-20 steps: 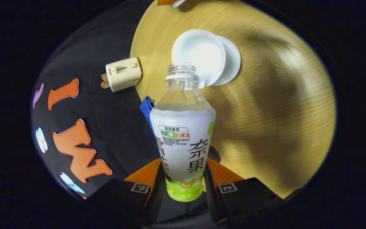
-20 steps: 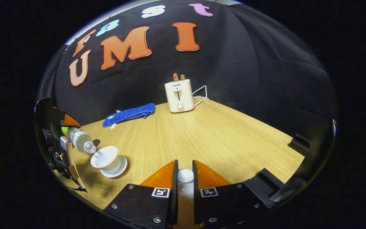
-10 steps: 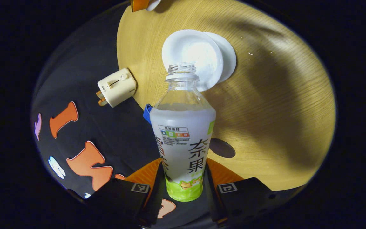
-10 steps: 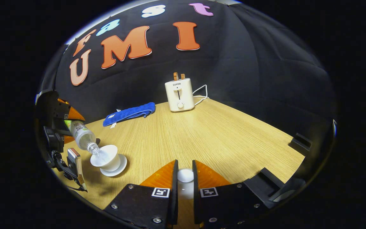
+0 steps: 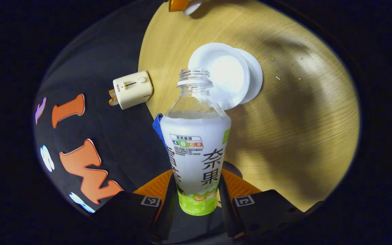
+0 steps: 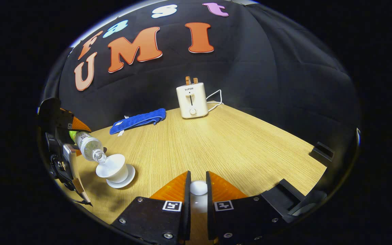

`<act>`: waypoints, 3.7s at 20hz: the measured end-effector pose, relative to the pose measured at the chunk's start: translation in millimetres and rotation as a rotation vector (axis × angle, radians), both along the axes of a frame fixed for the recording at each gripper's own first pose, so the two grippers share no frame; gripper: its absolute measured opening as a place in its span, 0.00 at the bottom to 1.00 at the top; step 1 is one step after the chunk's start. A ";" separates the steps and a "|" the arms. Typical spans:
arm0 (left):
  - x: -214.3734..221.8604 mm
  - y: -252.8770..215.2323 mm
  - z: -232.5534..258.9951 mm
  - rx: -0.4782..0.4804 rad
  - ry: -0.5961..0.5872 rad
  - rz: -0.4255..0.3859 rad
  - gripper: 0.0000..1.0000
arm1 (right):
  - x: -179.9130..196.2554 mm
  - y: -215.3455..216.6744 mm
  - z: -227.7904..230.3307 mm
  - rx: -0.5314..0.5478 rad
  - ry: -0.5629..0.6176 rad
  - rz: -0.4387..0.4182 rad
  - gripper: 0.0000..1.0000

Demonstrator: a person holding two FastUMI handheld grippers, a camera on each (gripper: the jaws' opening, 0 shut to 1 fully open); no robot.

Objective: Open the teacup lid with one hand, grasp the water bottle and pour water into the teacup with the other hand; after pouring, place the water bottle on the coaster and then close the teacup lid.

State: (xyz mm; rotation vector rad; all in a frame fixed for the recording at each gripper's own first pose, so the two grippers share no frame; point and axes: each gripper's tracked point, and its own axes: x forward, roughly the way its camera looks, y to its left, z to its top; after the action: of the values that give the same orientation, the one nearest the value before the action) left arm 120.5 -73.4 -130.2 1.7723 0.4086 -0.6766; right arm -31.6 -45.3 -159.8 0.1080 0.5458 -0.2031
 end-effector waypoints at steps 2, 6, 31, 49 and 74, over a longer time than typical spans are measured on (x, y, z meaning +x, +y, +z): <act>-2.0 0.7 -7.7 -0.113 0.017 0.055 0.63 | -0.3 1.3 -0.3 0.003 0.001 0.002 0.20; 2.3 5.4 -2.7 -0.331 -0.021 0.137 0.60 | 1.5 9.1 1.5 0.001 0.002 0.017 0.20; 61.3 -0.5 -4.5 -1.638 0.006 0.801 0.63 | 19.1 43.4 16.3 -0.058 0.008 0.110 0.20; 78.5 -1.6 -38.8 -1.690 0.085 0.915 0.63 | 40.0 28.3 1.5 -0.070 0.050 0.074 0.20; 55.7 14.6 -32.5 -1.670 -0.032 0.947 1.00 | 44.9 48.0 35.3 -0.070 -0.033 0.117 0.20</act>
State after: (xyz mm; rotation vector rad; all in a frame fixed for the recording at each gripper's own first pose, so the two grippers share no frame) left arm 176.2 -58.8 -162.7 -0.0742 0.3850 -0.1010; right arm 13.3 2.7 -124.5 0.0114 0.5096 -0.1065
